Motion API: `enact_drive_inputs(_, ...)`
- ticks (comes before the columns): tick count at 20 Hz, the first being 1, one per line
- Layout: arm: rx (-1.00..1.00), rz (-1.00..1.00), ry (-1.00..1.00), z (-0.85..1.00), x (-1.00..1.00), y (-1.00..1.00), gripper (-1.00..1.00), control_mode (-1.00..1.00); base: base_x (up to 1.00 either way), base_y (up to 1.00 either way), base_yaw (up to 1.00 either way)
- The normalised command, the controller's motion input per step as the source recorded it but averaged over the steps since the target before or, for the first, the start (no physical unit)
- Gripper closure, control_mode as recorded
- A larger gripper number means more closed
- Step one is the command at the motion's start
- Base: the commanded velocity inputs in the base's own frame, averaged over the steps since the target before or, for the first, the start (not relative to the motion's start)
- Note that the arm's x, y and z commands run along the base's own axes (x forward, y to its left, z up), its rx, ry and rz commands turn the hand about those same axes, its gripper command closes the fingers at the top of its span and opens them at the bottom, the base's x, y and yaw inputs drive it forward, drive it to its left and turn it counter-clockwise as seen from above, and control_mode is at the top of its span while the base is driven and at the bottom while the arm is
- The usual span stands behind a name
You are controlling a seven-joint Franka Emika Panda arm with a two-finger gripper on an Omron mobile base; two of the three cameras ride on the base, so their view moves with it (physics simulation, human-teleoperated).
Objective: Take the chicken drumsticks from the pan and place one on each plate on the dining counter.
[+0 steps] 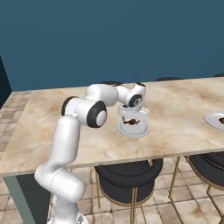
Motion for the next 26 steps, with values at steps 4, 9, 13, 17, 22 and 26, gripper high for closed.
enact_drive_inputs(4, -0.1, -0.06, -1.0, -0.08, -1.0, 0.04, -1.0, -1.0, 0.0, 0.0, 0.0)
enact_drive_inputs(9, -0.05, -0.07, -0.83, -0.3, -0.57, 0.0, -1.0, -1.0, 0.0, 0.0, 0.0)
enact_drive_inputs(13, -0.03, 0.0, -0.61, 0.26, -0.93, -0.06, -1.0, -1.0, 0.0, 0.0, 0.0)
enact_drive_inputs(17, -0.06, 0.01, -0.32, 0.61, -1.0, -0.13, -1.0, -1.0, 0.0, 0.0, 0.0)
enact_drive_inputs(22, -0.05, 0.15, -0.11, 0.63, -1.0, -0.29, -1.0, -1.0, 0.0, 0.0, 0.0)
enact_drive_inputs(26, -0.11, 0.2, -0.01, 0.25, -1.0, -0.07, -1.0, -1.0, 0.0, 0.0, 0.0)
